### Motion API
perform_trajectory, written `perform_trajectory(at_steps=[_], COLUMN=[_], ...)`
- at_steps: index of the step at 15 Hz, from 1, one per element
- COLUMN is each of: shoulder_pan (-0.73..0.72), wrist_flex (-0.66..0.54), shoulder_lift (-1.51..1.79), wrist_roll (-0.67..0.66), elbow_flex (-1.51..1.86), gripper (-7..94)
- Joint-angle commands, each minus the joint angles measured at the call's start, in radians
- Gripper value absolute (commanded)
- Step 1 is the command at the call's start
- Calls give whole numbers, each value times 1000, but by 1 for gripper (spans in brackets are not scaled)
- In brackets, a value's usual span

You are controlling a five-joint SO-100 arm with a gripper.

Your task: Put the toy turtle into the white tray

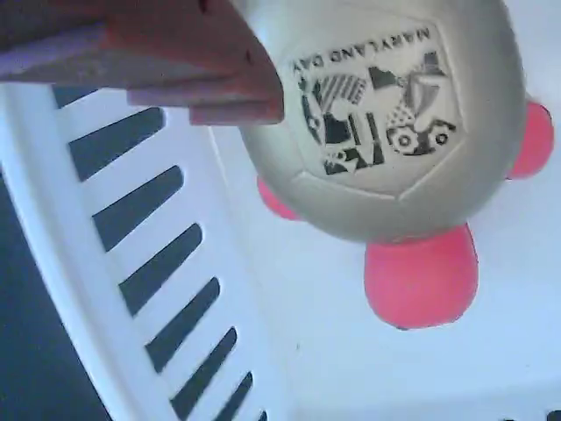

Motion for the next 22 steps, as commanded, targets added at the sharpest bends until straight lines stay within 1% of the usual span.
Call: perform_trajectory(at_steps=[1,2,3,5,7,8,10,14,15,16,17,19,22], shoulder_pan=[-3,3,9,28,55,71,115,173,183,189,190,198,247], wrist_flex=[9,9,17,26,-28,-46,-92,-393,-451,-485,-514,-517,-431], shoulder_lift=[179,202,230,324,472,538,655,950,1028,1095,1161,1307,1514], wrist_roll=[-40,-69,-101,-236,-373,-417,-463,-495,-499,-491,-451,-411,-431], elbow_flex=[-57,-58,-60,-21,140,216,393,1015,1154,1261,1351,1502,1649], gripper=[4,1,0,0,0,0,0,0,0,0,0,0,0])
